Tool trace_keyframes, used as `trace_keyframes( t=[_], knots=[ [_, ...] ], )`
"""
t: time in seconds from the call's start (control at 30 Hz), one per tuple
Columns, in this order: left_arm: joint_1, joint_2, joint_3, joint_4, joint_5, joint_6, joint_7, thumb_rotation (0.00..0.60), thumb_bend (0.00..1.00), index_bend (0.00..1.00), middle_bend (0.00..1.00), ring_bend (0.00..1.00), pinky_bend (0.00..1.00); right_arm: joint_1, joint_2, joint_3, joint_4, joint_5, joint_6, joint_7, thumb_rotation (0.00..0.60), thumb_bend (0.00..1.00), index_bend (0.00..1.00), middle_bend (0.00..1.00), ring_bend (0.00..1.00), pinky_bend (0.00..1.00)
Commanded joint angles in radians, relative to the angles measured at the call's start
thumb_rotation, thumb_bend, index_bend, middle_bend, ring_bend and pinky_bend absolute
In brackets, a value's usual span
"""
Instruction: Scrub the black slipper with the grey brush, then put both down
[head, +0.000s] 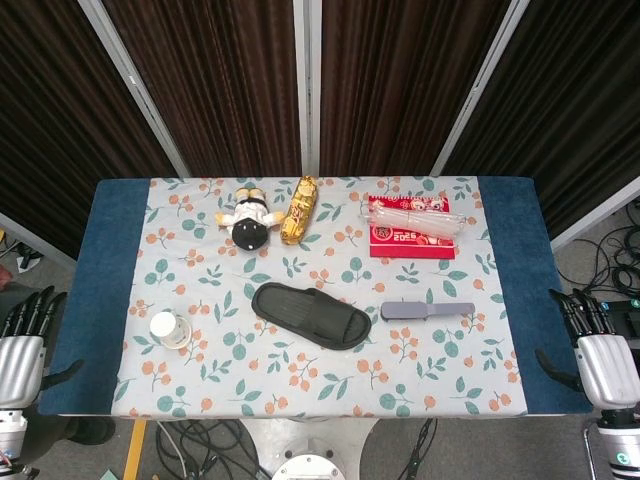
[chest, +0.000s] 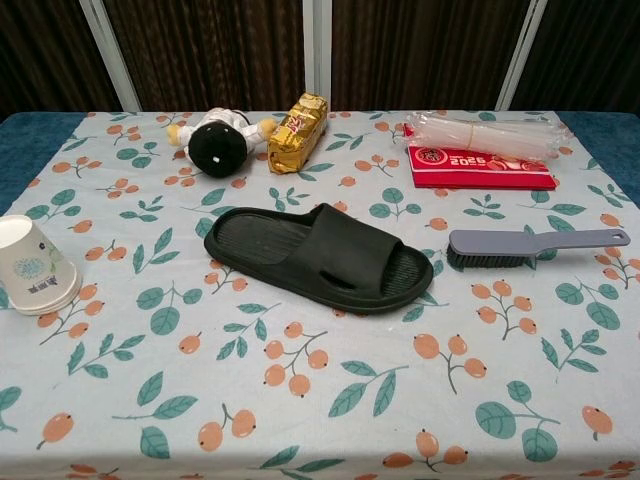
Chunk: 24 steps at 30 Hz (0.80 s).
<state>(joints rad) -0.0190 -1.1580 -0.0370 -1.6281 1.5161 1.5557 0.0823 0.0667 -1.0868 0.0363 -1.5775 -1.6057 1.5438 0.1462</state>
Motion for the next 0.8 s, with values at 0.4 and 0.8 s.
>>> trace_keyframes(
  t=[0.4, 0.8],
  knots=[
    [-0.005, -0.013, 0.006, 0.006, -0.004, -0.013, -0.010, 0.600, 0.13, 0.12, 0.14, 0.06, 0.12, 0.076, -0.001, 0.019, -0.012, 0.026, -0.123, -0.073, 0.600, 0.16, 0.00, 0.15, 0.03, 0.09],
    [0.002, -0.021, 0.019, 0.016, -0.012, -0.024, -0.024, 0.600, 0.13, 0.12, 0.14, 0.06, 0.12, 0.365, -0.125, 0.095, 0.101, 0.202, -0.584, -0.190, 0.600, 0.00, 0.13, 0.27, 0.10, 0.13]
  ],
)
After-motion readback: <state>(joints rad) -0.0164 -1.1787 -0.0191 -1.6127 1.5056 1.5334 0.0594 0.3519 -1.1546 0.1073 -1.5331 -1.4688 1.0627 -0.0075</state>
